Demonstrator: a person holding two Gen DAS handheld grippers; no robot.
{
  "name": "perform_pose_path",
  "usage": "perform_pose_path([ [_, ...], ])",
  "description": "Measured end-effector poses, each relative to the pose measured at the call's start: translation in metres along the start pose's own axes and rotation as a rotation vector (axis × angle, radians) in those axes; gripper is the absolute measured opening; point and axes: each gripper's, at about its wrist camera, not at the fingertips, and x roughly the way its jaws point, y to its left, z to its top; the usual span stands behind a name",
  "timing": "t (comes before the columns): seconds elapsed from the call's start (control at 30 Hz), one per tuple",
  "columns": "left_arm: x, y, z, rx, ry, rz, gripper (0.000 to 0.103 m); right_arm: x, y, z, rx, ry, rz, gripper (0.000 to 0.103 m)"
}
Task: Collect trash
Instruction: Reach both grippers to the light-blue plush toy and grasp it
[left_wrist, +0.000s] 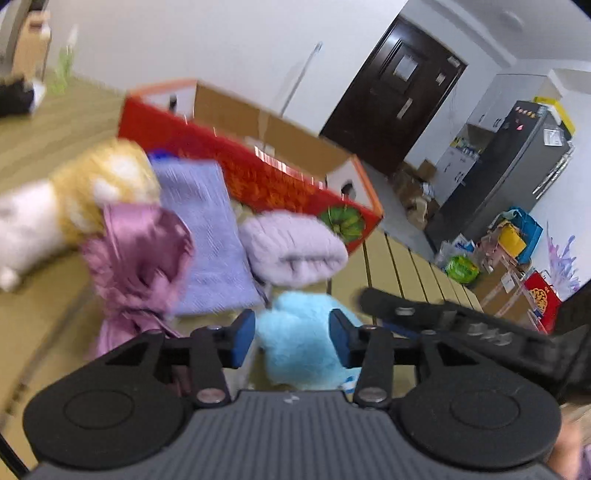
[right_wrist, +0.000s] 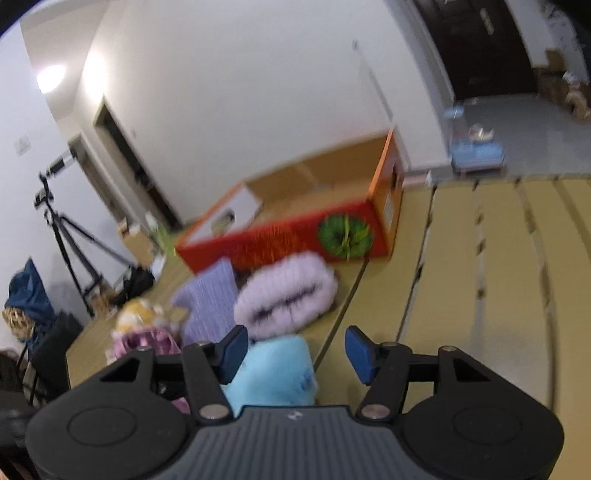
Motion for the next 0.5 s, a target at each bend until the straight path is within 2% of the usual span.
perform_pose_path([
  [0.03, 0.004, -0.004, -0.002, 0.0, 0.008, 0.005, 0.056, 0.01, -0.002, -0.001, 0.002, 0.019, 0.003, 0.058],
  [0.1, 0.006, -0.009, -0.006, 0.012, 0.006, -0.015, 0.053, 0.027, -0.008, -0.004, 0.029, 0.05, 0.003, 0.054],
  [0.2, 0.015, -0.01, -0.008, 0.028, 0.029, -0.012, 0.051, 0.032, -0.022, -0.007, 0.121, 0.059, 0.089, 0.037],
  [0.23, 0.013, -0.01, -0.009, 0.033, 0.026, -0.017, 0.045, 0.032, -0.026, -0.009, 0.152, 0.068, 0.115, 0.032],
  [0.27, 0.013, -0.01, -0.01, 0.036, 0.021, -0.017, 0.042, 0.029, -0.028, -0.011, 0.17, 0.069, 0.127, 0.031],
  [0.33, 0.013, -0.01, -0.008, 0.019, 0.014, -0.015, 0.03, 0.027, -0.028, -0.014, 0.169, 0.069, 0.123, 0.03],
  [0.4, 0.006, -0.01, -0.006, -0.017, -0.004, -0.023, 0.027, 0.022, -0.027, -0.014, 0.188, 0.072, 0.113, 0.029],
  [0.5, -0.025, -0.024, -0.002, 0.039, -0.059, -0.04, 0.027, 0.001, -0.015, -0.009, 0.178, 0.023, 0.123, 0.029],
])
